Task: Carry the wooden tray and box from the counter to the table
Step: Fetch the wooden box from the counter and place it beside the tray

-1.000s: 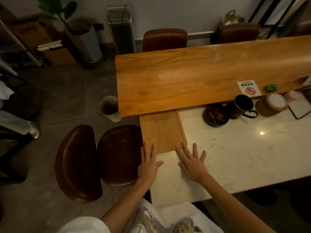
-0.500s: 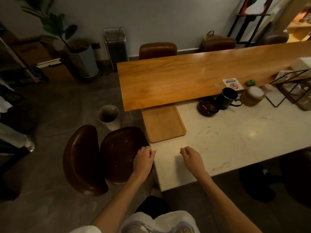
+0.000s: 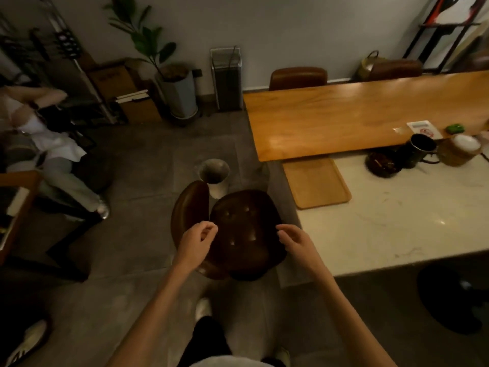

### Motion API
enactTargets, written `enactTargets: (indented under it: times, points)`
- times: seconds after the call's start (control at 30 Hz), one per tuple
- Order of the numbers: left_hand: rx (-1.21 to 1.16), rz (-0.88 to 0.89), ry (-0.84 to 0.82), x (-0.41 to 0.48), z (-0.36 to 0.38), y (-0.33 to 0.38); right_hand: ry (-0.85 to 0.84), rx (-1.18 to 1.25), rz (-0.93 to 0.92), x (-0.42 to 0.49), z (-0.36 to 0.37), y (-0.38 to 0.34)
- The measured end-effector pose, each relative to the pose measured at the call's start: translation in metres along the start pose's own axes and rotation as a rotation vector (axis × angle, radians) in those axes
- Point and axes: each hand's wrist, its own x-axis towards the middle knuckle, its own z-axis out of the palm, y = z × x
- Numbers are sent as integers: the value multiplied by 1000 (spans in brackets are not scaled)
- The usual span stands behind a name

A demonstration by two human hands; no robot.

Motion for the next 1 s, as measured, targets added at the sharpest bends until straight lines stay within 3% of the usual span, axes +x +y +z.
enactTargets:
  times: [0.27,0.37,0.53,0.9,1.0]
  points:
    - [188,209,82,113,-199,-54,-93,-112,-157,146,167,-148]
    - [211,184,124,145,-277,-82,-141,-211,-173,194,241,-196]
    - [246,134,106,201,-371,-110,-48,-168,-248,254,325,-246]
    - [284,175,-108,463,-467,-104,116,-255,-135,481,366,-325]
    - [304,173,-144,548,-499,-85,237,-177,-84,562,368,-359]
